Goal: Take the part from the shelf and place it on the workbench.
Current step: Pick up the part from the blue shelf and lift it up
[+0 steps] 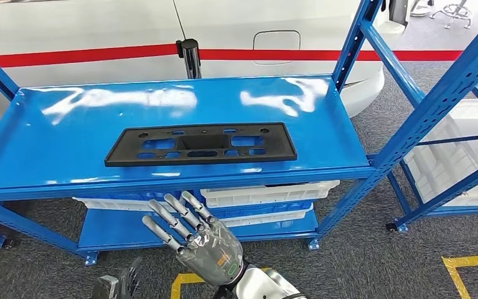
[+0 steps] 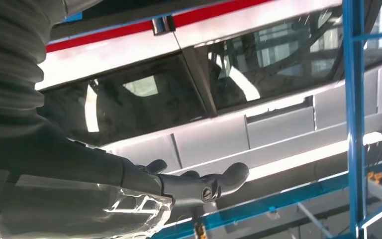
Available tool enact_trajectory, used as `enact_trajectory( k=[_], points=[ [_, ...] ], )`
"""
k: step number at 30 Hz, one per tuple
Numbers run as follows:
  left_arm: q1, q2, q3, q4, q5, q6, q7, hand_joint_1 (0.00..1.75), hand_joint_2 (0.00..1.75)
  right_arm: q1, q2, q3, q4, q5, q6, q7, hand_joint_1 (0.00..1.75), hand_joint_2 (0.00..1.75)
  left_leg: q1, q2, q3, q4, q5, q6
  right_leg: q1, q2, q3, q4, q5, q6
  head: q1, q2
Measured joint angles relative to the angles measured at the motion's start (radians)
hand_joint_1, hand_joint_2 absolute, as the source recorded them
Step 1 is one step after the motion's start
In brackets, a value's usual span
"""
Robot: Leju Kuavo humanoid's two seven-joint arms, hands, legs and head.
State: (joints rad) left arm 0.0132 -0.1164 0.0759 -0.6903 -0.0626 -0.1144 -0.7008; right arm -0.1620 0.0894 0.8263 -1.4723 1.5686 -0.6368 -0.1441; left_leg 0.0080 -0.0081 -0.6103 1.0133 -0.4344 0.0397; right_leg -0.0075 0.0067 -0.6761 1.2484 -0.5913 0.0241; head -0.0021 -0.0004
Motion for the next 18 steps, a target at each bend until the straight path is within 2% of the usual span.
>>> enact_trajectory(
  k=[1, 2, 3, 4, 7, 9, 10, 12, 13, 14, 15, 17, 18],
  points=[
    [0.000, 0.000, 0.000, 0.001, 0.000, 0.000, 0.000, 0.00, 0.00, -0.001, 0.001, 0.003, 0.008, 0.000, 0.012, -0.002, 0.00, 1.75, 0.000, -0.002, 0.009, 0.000, -0.006, -0.003, -0.003, -0.001, 0.019, -0.064, 0.041, 0.011, 0.000, 0.000],
    [0.000, 0.000, 0.000, 0.001, 0.000, 0.000, 0.000, 0.00, 0.00, -0.003, 0.001, 0.006, 0.016, 0.000, 0.023, -0.002, 0.00, 1.75, -0.001, -0.004, 0.017, 0.000, -0.013, -0.008, -0.006, -0.002, 0.040, -0.129, 0.080, 0.017, 0.000, 0.000],
    [0.000, 0.000, 0.000, 0.001, 0.000, 0.000, 0.000, 0.00, 0.00, -0.005, 0.003, 0.010, 0.025, 0.000, 0.032, -0.002, 0.00, 1.75, -0.002, -0.005, 0.024, 0.001, -0.020, -0.014, -0.007, -0.003, 0.061, -0.181, 0.108, 0.016, 0.001, 0.000],
    [0.000, 0.000, 0.000, 0.001, 0.000, 0.000, 0.000, 0.00, 0.00, -0.007, 0.005, 0.013, 0.033, 0.000, 0.039, -0.002, 0.00, 1.75, -0.003, -0.006, 0.027, 0.002, -0.025, -0.019, -0.007, -0.004, 0.073, -0.211, 0.124, 0.010, 0.001, 0.000],
    [-0.001, -0.001, 0.000, 0.001, 0.001, 0.000, 0.000, 0.00, 0.00, -0.013, 0.015, 0.023, 0.057, 0.000, 0.056, -0.001, 0.00, 1.75, 0.002, -0.006, 0.030, 0.004, -0.036, -0.034, -0.004, -0.003, 0.084, -0.223, 0.127, -0.018, 0.000, 0.000],
    [-0.001, -0.001, 0.000, 0.000, 0.002, 0.001, 0.000, 0.00, 0.00, -0.018, 0.025, 0.029, 0.074, 0.000, 0.062, 0.000, 0.00, 1.75, 0.007, -0.003, 0.018, 0.039, -0.058, -0.044, -0.008, -0.002, 0.092, -0.226, 0.125, -0.032, -0.002, 0.000],
    [0.000, -0.001, 0.000, 0.000, 0.004, 0.002, 0.000, 0.00, 0.00, -0.020, 0.029, 0.033, 0.084, 0.000, 0.063, 0.000, 0.00, 1.75, 0.009, -0.001, -0.002, 0.084, -0.081, -0.049, -0.010, -0.003, 0.097, -0.227, 0.122, -0.039, -0.004, 0.000],
    [0.003, -0.001, 0.000, -0.001, 0.006, 0.002, 0.000, 0.00, 0.00, -0.025, 0.034, 0.039, 0.103, 0.000, 0.063, 0.000, 0.00, 1.75, 0.011, 0.002, -0.071, 0.212, -0.134, -0.056, -0.007, -0.004, 0.104, -0.227, 0.116, -0.050, -0.006, 0.000],
    [0.005, -0.001, 0.001, -0.001, 0.007, 0.002, 0.000, 0.00, 0.00, -0.027, 0.035, 0.042, 0.112, 0.000, 0.063, 0.000, 0.00, 1.75, 0.012, 0.003, -0.104, 0.263, -0.146, -0.058, -0.006, -0.004, 0.107, -0.227, 0.113, -0.052, -0.006, 0.000],
    [0.007, -0.001, 0.001, -0.001, 0.007, 0.002, 0.000, 0.00, 0.00, -0.028, 0.035, 0.044, 0.119, 0.000, 0.063, 0.000, 0.00, 1.75, 0.012, 0.004, -0.122, 0.282, -0.140, -0.058, -0.005, -0.003, 0.110, -0.227, 0.110, -0.054, -0.006, 0.000],
    [0.008, -0.001, 0.001, -0.001, 0.007, 0.003, 0.000, 0.00, 0.00, -0.029, 0.035, 0.046, 0.124, 0.000, 0.063, 0.000, 0.00, 1.75, 0.012, 0.004, -0.120, 0.261, -0.113, -0.057, -0.004, -0.001, 0.115, -0.227, 0.106, -0.054, -0.006, 0.000],
    [0.008, -0.001, 0.001, -0.004, 0.007, 0.003, 0.000, 0.00, 0.00, -0.031, 0.036, 0.048, 0.132, 0.000, 0.063, 0.000, 0.00, 1.75, 0.012, 0.005, -0.067, 0.133, -0.035, -0.050, -0.004, 0.001, 0.128, -0.227, 0.097, -0.049, -0.006, 0.000],
    [0.007, -0.001, 0.001, -0.006, 0.007, 0.004, 0.000, 0.00, 0.00, -0.032, 0.037, 0.049, 0.135, 0.000, 0.063, 0.000, 0.00, 1.75, 0.010, 0.005, -0.038, 0.072, -0.010, -0.046, -0.001, 0.002, 0.132, -0.227, 0.092, -0.044, -0.005, 0.000]
  ],
)
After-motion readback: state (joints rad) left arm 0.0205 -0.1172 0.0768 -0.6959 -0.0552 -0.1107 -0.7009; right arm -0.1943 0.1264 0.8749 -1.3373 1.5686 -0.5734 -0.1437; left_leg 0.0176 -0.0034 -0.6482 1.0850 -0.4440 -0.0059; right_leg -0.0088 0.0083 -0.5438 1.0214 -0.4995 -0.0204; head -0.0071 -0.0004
